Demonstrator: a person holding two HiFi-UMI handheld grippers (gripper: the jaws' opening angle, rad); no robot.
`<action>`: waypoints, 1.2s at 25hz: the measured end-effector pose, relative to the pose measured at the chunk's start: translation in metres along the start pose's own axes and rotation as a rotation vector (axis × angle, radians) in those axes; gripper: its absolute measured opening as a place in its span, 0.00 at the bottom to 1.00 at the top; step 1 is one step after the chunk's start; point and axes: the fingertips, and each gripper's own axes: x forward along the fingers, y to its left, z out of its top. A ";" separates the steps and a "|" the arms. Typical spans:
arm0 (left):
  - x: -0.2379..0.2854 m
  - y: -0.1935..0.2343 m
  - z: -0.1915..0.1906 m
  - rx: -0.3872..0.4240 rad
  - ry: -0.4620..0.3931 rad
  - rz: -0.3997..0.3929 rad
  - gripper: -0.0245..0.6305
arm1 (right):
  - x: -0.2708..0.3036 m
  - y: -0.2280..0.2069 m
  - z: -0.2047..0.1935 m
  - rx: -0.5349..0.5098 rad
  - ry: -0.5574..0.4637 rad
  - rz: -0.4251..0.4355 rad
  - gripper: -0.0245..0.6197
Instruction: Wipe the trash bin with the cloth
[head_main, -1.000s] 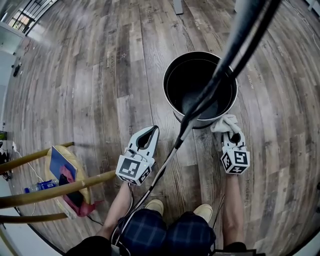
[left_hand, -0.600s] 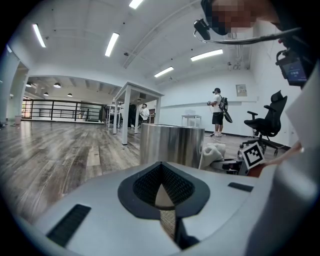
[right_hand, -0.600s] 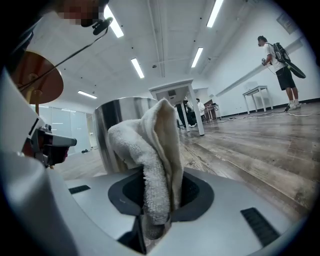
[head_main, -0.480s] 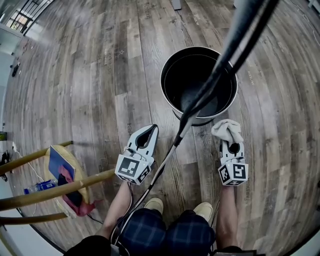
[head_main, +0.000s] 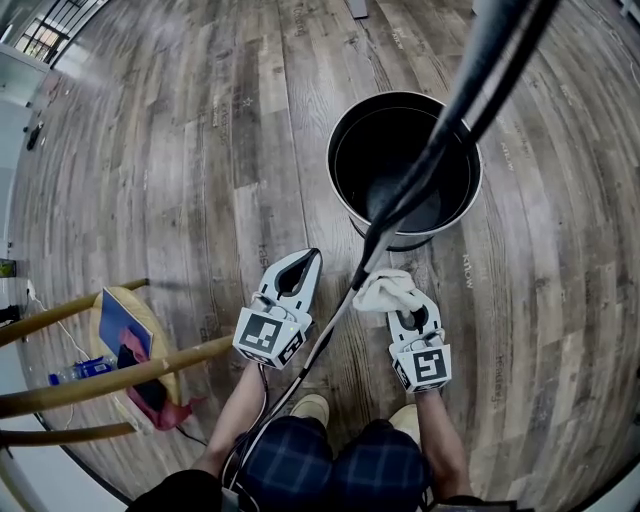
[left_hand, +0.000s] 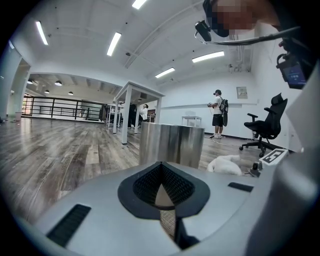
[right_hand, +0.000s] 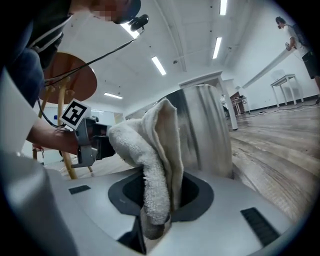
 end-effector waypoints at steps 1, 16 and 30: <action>-0.001 0.000 0.000 -0.002 -0.001 0.000 0.03 | 0.004 0.008 -0.004 -0.004 0.012 0.021 0.19; -0.007 0.004 0.002 0.001 -0.007 0.015 0.03 | 0.082 0.019 -0.044 -0.033 0.146 0.048 0.19; -0.008 0.005 0.005 0.011 -0.014 0.020 0.03 | 0.097 -0.023 -0.058 0.002 0.195 -0.047 0.19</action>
